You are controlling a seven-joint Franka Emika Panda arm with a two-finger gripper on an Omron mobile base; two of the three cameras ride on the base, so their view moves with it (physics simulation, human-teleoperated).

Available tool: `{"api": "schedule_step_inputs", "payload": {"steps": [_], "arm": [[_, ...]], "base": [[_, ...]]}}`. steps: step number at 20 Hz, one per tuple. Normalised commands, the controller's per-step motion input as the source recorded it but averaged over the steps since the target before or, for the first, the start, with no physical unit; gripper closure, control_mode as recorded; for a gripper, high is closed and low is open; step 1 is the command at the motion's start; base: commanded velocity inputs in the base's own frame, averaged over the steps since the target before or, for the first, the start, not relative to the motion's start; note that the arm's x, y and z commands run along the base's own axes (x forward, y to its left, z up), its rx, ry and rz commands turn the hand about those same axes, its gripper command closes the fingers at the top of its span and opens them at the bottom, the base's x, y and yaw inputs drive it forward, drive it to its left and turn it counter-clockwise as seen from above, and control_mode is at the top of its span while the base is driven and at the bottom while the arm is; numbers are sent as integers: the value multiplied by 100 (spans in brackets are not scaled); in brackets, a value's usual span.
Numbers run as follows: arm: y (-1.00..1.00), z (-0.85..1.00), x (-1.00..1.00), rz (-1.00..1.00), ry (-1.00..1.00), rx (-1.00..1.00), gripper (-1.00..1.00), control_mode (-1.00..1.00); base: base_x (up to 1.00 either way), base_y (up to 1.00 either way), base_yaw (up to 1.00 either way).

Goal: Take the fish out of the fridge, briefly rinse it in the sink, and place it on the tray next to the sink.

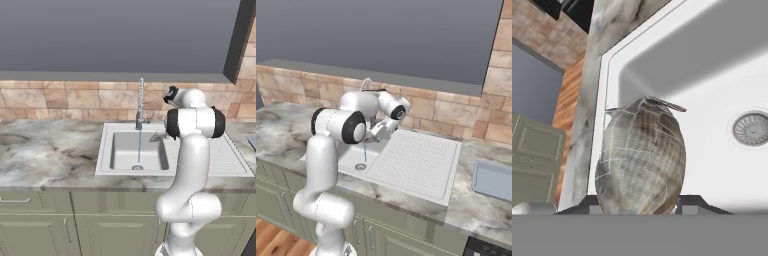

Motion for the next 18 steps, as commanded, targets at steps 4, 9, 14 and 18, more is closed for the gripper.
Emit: {"api": "schedule_step_inputs", "payload": {"steps": [4,9,14,18], "arm": [[25,-7,53,-9,0,0,100,-100],[23,-7,42,-12,-2,0,100,-100],[20,-10,30,-12,-4,0,100,-100],[14,-11,39,-14,-5,0,100,-100]], "base": [[0,0,0],[0,0,0],[0,0,0],[0,0,0]]}}
